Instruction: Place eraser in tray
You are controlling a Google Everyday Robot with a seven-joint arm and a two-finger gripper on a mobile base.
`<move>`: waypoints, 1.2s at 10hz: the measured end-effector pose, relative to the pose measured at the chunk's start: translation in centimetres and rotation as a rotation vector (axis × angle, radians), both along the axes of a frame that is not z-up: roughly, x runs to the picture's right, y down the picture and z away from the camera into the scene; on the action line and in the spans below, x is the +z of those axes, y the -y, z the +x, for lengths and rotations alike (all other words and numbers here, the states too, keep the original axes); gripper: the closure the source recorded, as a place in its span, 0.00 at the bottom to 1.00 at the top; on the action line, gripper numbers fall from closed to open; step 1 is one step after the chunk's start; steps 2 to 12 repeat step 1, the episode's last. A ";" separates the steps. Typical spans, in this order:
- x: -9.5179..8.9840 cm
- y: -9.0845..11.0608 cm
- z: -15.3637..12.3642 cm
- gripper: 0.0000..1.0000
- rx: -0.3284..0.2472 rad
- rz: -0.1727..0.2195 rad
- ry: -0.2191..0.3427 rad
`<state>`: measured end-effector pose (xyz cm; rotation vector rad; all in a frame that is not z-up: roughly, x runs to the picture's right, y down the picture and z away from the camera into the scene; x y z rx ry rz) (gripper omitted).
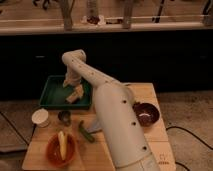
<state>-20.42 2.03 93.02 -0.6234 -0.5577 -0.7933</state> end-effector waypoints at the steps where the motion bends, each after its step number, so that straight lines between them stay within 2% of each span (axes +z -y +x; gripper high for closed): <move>1: 0.0 0.0 0.0 0.20 0.000 0.000 0.000; 12: 0.0 0.0 0.0 0.20 0.000 0.000 0.000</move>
